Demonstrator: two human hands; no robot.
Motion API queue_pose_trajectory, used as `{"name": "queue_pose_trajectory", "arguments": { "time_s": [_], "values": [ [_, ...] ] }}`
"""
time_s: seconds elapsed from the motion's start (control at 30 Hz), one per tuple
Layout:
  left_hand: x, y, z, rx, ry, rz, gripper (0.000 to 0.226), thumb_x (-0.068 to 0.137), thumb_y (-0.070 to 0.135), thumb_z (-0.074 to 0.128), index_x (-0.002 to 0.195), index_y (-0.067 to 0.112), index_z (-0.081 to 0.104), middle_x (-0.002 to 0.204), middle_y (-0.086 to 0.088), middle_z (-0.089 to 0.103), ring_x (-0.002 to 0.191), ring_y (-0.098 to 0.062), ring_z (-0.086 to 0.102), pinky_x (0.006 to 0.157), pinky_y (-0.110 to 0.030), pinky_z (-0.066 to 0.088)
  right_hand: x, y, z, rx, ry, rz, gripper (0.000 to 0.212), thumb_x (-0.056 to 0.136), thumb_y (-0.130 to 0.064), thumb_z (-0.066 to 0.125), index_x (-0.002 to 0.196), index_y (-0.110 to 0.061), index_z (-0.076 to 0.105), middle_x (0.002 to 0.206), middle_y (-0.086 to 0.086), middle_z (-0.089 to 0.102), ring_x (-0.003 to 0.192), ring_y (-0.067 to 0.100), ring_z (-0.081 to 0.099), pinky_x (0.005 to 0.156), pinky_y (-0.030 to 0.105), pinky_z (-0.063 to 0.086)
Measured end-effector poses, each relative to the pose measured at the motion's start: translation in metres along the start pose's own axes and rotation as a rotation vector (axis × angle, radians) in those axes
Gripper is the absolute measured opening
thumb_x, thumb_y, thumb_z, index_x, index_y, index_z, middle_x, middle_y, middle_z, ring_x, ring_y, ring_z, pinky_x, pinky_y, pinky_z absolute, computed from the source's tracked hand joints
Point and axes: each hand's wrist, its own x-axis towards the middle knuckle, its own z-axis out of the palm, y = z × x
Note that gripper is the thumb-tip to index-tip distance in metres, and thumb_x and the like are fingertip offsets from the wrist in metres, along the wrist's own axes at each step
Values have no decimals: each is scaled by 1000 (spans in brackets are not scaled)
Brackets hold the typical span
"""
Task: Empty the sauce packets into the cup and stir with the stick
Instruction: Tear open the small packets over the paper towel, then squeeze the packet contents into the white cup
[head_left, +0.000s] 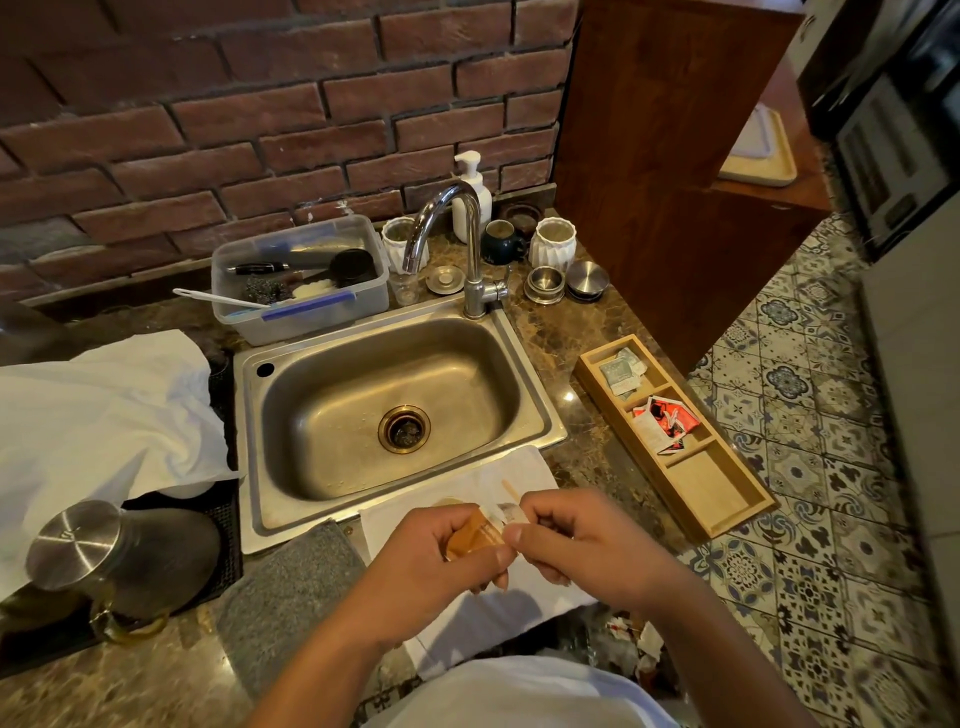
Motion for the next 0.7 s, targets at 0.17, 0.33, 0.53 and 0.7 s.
{"name": "queue_pose_trajectory", "arguments": {
  "time_s": [0.17, 0.33, 0.53, 0.7],
  "values": [
    [1, 0, 14, -5, 170, 21, 12, 88, 14, 76, 76, 14, 76, 74, -12, 77, 67, -19, 68, 69, -33, 56, -2, 1, -9, 27, 7, -14, 21, 99, -19, 63, 81, -9, 68, 66, 2, 65, 59, 10, 59, 60, 25, 49],
    [3, 3, 26, 3, 274, 81, 15, 87, 18, 75, 76, 7, 75, 71, -9, 76, 62, -13, 64, 63, -25, 54, 1, 9, -8, 119, 122, -61, 20, 98, -10, 64, 81, 0, 67, 64, 7, 69, 53, 16, 60, 53, 23, 49],
    [14, 1, 36, 6, 345, 87, 12, 80, 26, 75, 74, 16, 75, 73, -6, 77, 63, -14, 68, 62, -22, 54, 0, 24, -4, 326, 211, -19, 23, 100, -3, 57, 85, 12, 64, 68, 12, 71, 49, 17, 55, 47, 26, 44],
    [25, 4, 49, 70, 353, 117, 10, 82, 26, 74, 72, 23, 76, 72, -3, 77, 66, -19, 69, 64, -25, 55, -7, 31, -9, 480, 333, 20, 25, 101, -5, 56, 84, 12, 65, 64, 12, 68, 48, 19, 50, 46, 25, 43]
  ]
}}
